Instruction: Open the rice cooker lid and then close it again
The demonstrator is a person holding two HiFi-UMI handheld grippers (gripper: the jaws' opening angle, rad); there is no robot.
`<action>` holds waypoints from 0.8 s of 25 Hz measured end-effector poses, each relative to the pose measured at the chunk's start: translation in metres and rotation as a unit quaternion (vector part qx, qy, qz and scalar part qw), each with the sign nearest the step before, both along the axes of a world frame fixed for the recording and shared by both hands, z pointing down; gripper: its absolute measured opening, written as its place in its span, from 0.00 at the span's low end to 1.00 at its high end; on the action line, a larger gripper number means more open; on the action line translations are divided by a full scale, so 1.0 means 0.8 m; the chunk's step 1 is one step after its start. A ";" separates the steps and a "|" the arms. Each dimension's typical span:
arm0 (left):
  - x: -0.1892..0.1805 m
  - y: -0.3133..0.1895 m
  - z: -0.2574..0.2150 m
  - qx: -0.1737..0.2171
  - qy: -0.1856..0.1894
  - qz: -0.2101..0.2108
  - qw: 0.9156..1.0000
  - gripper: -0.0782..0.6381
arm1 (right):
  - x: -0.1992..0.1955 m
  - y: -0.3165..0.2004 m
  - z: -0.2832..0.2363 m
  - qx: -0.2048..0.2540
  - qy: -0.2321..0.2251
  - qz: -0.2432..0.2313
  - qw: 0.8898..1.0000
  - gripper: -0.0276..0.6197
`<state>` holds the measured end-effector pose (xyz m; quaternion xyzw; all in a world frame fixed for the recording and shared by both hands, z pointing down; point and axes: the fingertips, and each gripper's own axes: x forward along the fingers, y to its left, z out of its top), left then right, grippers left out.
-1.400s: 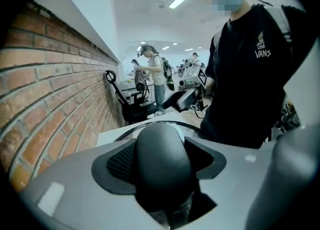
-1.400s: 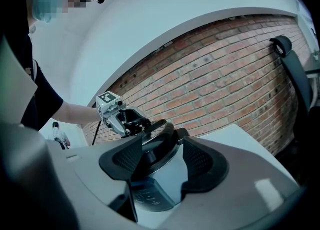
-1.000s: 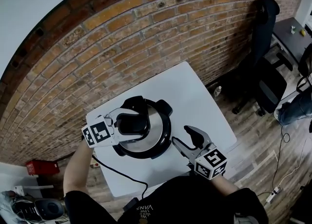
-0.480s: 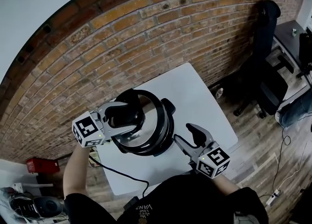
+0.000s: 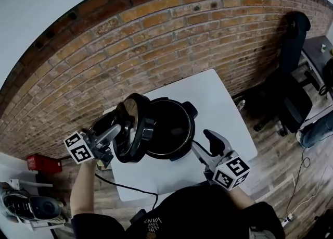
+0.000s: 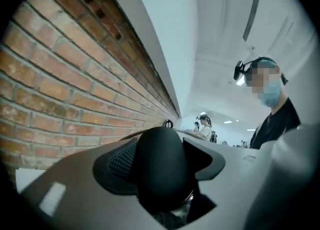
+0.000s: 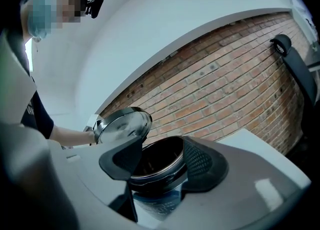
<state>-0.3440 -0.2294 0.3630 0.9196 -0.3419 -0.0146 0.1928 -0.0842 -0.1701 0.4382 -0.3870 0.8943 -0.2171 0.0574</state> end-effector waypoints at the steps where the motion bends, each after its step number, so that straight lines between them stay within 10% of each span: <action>1: -0.014 0.008 0.003 -0.001 0.017 -0.020 1.000 0.51 | -0.003 0.001 -0.001 0.000 0.000 -0.002 1.000 0.42; 5: -0.067 0.041 0.024 -0.022 0.111 -0.094 0.989 0.51 | -0.013 0.002 -0.005 0.001 -0.011 -0.005 1.000 0.42; 10: -0.108 0.100 0.057 -0.043 0.270 -0.173 0.946 0.51 | -0.025 0.007 -0.011 0.000 -0.010 -0.019 1.000 0.42; 20: -0.169 0.199 0.111 -0.027 0.345 -0.287 0.893 0.51 | -0.046 0.018 -0.008 -0.007 -0.007 -0.035 0.999 0.42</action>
